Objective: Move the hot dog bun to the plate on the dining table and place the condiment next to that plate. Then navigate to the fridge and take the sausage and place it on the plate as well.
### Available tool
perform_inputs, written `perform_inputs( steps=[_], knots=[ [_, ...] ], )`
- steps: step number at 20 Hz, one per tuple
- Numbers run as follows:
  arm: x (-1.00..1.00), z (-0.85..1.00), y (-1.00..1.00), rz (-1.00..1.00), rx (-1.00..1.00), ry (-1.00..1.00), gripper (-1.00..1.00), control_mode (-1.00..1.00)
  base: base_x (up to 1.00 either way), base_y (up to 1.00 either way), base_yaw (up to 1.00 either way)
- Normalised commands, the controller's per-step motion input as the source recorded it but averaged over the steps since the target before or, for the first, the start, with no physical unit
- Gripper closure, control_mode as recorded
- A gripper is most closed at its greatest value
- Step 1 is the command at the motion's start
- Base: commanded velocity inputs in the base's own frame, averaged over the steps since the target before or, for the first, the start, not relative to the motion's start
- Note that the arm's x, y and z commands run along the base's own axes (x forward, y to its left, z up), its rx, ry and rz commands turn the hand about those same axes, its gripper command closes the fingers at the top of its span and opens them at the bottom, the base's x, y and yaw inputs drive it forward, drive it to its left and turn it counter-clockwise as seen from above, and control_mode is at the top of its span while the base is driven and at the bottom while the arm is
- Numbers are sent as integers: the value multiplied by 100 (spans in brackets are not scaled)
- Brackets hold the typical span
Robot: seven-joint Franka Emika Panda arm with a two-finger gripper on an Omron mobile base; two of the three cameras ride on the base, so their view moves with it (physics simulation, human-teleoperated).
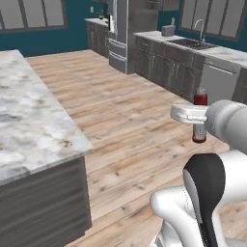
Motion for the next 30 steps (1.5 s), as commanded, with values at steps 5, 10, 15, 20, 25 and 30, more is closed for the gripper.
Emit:
perform_inputs(
  steps=[5,10,15,20,25,30],
  knots=[
    [0,0,0,0,0,0,100,100,0,100,27],
    [0,0,0,0,0,0,100,100,0,100,26],
    [0,0,0,0,0,0,100,100,2,100,14],
    [0,0,0,0,0,0,100,100,20,100,-1],
    [0,0,0,0,0,0,100,100,29,100,-17],
    [0,0,0,0,0,0,100,100,15,100,-32]
  ],
)
